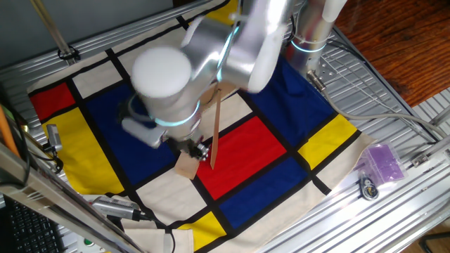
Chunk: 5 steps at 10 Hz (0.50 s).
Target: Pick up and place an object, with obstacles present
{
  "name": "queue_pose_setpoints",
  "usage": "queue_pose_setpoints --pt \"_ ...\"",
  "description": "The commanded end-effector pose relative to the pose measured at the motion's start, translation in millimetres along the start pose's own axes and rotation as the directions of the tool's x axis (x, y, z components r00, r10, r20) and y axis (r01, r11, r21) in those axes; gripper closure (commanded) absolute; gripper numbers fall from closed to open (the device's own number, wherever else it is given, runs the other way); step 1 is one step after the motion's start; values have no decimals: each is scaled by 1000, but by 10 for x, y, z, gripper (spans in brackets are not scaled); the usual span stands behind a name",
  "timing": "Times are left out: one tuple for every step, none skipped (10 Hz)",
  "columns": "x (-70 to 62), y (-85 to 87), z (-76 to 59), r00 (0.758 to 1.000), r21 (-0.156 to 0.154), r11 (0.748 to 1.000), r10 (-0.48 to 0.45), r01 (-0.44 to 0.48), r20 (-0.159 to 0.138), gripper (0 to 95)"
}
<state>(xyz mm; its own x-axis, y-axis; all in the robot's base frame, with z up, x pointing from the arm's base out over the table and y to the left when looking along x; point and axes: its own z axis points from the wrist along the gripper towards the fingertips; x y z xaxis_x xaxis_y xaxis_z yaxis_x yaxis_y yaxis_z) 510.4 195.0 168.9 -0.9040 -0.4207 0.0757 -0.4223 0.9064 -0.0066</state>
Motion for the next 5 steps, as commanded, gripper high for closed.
queue_pose_setpoints --pt "489 75 -173 999 -9 999 47 -47 13 950" --pt "613 108 -198 998 -9 998 62 -62 19 950" --pt "675 141 -228 998 -9 998 69 -68 17 950" --pt "698 155 -240 998 -9 998 68 -68 15 950" --pt "760 179 -253 998 -10 998 55 -55 12 950"
